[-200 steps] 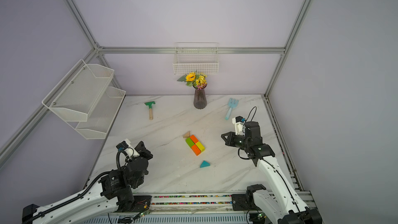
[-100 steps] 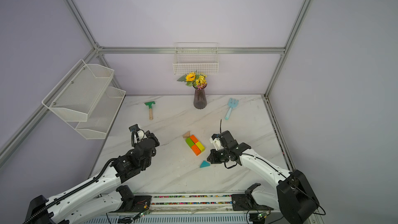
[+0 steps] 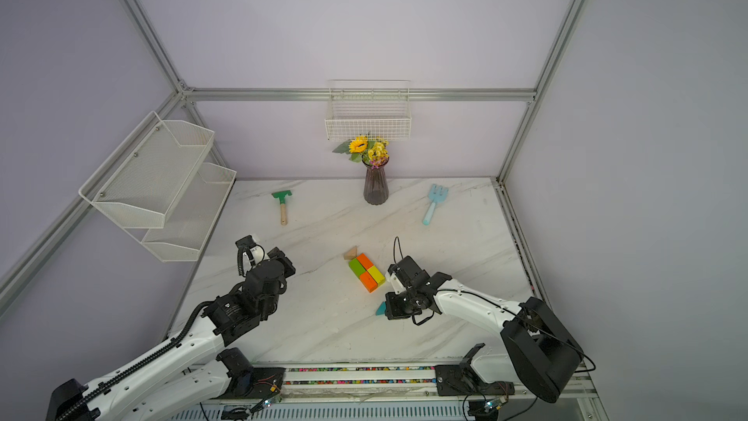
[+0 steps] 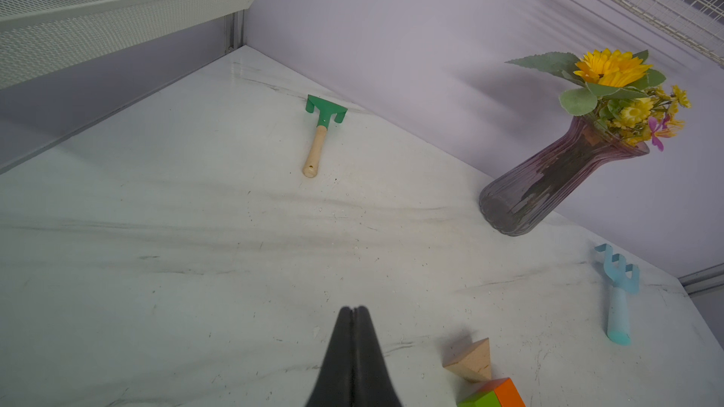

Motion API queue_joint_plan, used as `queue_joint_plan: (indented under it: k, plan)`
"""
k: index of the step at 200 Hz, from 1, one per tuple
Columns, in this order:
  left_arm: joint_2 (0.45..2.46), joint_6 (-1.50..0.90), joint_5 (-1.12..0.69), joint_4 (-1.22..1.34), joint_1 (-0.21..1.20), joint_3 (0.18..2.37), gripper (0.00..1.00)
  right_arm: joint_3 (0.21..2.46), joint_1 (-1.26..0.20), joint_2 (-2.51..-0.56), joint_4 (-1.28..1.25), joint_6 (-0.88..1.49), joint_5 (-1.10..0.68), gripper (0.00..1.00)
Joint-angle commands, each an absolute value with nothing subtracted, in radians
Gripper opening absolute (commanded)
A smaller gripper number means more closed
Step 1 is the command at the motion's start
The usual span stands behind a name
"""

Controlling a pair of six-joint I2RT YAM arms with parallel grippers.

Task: Assemble a piece of candy with building blocks
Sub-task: Assemble the building block at the center of the board.

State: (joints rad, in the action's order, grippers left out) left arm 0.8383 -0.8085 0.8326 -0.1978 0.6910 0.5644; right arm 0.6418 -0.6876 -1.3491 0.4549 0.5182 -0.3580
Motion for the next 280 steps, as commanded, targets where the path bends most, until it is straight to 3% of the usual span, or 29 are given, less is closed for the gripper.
queue_joint_plan:
  k: [1, 96, 218, 280]
  plan:
    - [0.835, -0.827, 0.83, -0.188, 0.683, 0.578, 0.0, 0.644, -0.692, -1.395, 0.416, 0.537, -0.307, 0.0]
    - [0.824, -0.851, 0.824, -0.237, 0.673, 0.575, 0.0, 0.722, -0.692, -1.461, 0.356, 0.52, -0.322, 0.0]
    - [0.822, -0.877, 0.801, -0.281, 0.661, 0.572, 0.0, 0.734, -0.695, -1.378, 0.359, 0.551, -0.362, 0.0]
    - [0.823, -0.89, 0.787, -0.274, 0.658, 0.565, 0.0, 0.789, -0.806, -1.368, 0.377, 0.63, -0.345, 0.0]
